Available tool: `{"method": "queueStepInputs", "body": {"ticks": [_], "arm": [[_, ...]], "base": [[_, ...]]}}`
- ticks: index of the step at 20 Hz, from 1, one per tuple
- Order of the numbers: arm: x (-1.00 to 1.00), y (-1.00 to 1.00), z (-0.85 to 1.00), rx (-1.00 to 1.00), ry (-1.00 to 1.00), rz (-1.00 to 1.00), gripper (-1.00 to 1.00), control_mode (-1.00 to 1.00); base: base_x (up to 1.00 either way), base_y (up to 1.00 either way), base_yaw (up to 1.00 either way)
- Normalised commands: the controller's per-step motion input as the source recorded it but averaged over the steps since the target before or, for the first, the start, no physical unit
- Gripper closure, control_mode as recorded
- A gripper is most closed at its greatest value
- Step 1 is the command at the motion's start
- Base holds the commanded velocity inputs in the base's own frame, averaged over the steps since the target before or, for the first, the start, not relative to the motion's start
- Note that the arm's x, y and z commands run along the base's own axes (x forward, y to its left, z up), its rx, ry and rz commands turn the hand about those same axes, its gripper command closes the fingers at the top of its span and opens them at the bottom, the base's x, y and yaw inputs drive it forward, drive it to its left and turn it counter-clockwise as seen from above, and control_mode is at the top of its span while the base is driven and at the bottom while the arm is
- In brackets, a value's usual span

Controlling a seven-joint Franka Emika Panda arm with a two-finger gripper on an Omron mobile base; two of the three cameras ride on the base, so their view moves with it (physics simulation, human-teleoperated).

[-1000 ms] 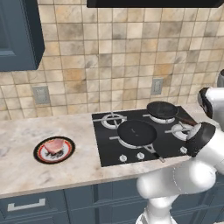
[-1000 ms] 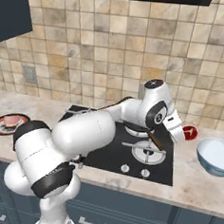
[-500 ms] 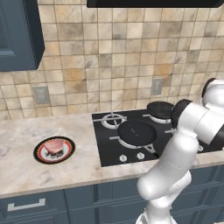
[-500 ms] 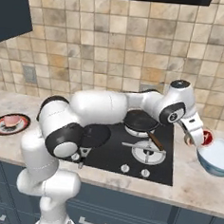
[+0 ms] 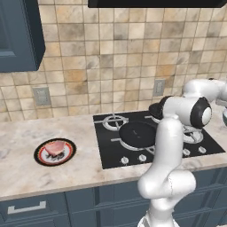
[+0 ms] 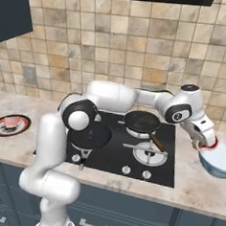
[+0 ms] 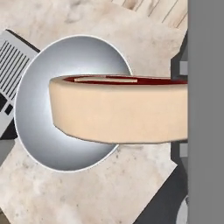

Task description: Place one of the steaks on the plate and the other in the bowl. Then place the bowl in the fridge.

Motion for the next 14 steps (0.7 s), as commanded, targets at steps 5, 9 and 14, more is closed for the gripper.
{"method": "queueStepInputs", "body": {"ticks": [5,9,14], "arm": [[0.17,-0.55,-0.01,0.01,0.18,0.29,1.0,-1.0],[0.35,-0.05,-0.06,-0.02,0.17,0.35,1.0,-1.0],[0.18,0.0,-0.63,0.0,0.17,0.3,1.0,-1.0]], "base": [[0.0,0.0,0.0],[0.0,0.0,0.0],[0.0,0.0,0.0]]}}
